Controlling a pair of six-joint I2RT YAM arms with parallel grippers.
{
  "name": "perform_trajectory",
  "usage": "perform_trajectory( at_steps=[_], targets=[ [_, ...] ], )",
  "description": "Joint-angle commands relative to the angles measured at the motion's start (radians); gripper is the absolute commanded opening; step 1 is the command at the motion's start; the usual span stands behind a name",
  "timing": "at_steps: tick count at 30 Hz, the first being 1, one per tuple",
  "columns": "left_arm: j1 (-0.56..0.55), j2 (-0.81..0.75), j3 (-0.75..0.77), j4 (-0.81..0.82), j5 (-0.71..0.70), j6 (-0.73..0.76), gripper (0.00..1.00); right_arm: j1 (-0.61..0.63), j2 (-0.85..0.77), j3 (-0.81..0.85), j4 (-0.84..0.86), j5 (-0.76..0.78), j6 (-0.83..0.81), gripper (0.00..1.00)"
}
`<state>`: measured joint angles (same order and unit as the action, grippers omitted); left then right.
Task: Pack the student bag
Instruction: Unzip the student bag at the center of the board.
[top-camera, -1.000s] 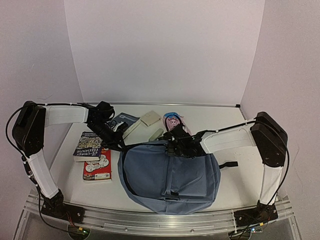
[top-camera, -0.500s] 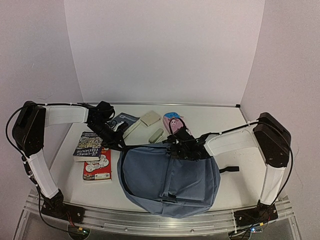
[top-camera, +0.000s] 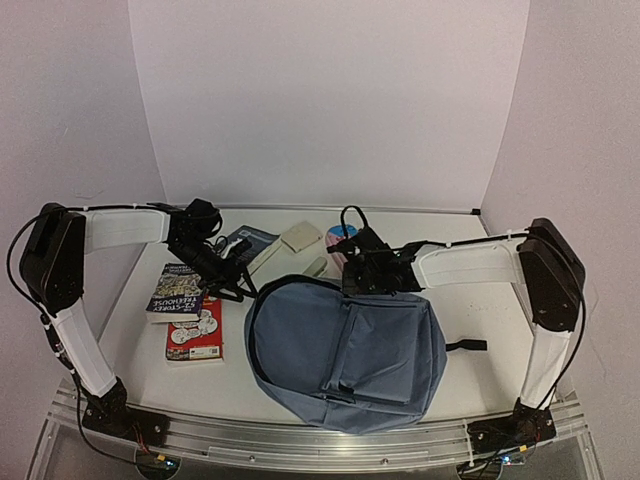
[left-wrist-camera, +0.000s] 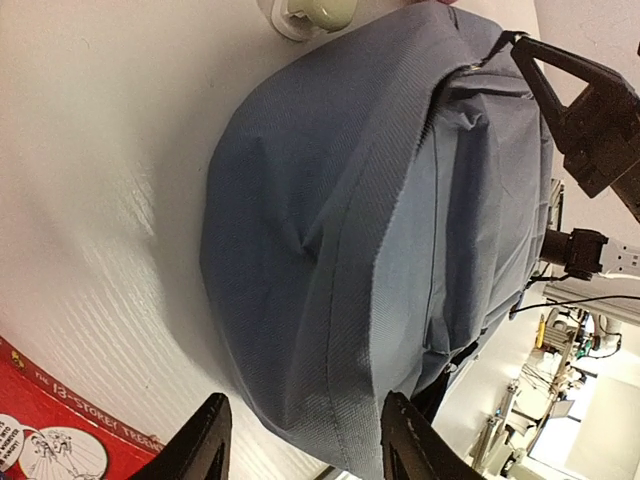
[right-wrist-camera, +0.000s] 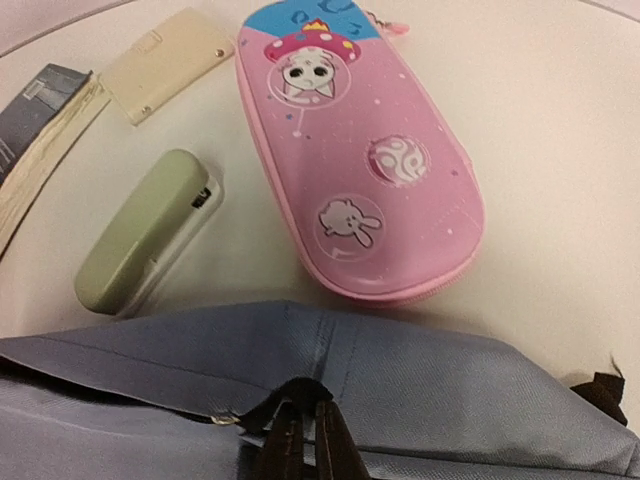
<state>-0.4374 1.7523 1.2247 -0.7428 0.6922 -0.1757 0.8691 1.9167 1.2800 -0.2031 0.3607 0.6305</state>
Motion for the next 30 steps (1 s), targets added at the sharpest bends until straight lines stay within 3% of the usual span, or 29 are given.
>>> perform_trajectory(
  at_steps=[1,9,14,16,20,30],
  targets=[
    [-0.001,-0.01,0.029,-0.019,0.052,0.021,0.58,0.001,0.035,0.07,-0.018,-0.015,-0.043,0.17],
    [-0.01,-0.001,0.028,-0.024,0.053,0.034,0.72,0.011,-0.007,0.081,-0.019,-0.04,-0.05,0.42],
    [-0.048,0.034,0.045,-0.065,-0.041,0.05,0.73,0.019,-0.047,0.068,-0.021,-0.051,-0.027,0.48],
    [-0.06,0.039,0.047,-0.071,-0.083,0.052,0.67,0.024,-0.064,0.064,-0.022,-0.061,-0.011,0.49],
    [-0.061,0.026,0.05,-0.068,-0.112,0.049,0.47,0.051,-0.088,0.064,-0.024,-0.084,0.026,0.54],
    [-0.061,0.019,0.048,-0.062,-0.079,0.051,0.13,0.218,-0.024,0.12,0.008,-0.212,0.155,0.64]
  ],
)
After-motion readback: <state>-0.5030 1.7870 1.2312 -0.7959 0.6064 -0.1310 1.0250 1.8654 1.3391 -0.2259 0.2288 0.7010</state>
